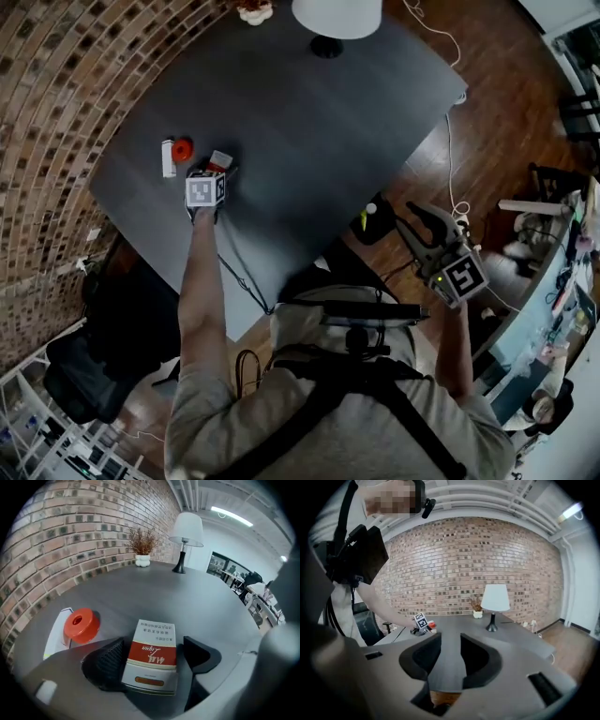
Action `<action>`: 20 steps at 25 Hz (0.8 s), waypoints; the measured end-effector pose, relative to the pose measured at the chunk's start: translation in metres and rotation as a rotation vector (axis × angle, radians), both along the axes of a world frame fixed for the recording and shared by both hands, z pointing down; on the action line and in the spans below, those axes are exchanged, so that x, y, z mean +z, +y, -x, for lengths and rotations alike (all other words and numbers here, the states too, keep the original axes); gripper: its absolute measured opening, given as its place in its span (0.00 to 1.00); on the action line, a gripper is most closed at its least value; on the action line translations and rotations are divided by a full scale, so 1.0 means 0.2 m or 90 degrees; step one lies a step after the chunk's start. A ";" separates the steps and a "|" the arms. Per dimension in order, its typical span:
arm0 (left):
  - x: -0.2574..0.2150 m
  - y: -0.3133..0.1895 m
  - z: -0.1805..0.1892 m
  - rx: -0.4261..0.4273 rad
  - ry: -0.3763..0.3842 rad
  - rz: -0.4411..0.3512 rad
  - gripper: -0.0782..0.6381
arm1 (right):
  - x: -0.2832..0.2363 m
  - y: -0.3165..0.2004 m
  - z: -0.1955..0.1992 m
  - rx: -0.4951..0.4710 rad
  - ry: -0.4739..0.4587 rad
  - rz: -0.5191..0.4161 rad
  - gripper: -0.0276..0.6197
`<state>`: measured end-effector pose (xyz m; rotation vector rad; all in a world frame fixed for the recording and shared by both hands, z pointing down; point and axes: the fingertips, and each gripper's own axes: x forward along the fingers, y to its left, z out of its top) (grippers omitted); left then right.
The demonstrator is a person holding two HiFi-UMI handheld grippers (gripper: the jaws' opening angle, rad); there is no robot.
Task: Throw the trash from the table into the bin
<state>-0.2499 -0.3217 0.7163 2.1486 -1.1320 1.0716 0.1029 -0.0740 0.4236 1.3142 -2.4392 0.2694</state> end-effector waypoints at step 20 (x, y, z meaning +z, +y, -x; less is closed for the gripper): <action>-1.02 1.10 -1.42 0.507 0.332 -0.116 0.51 | -0.06 0.72 -0.27 0.370 -0.078 -0.096 0.21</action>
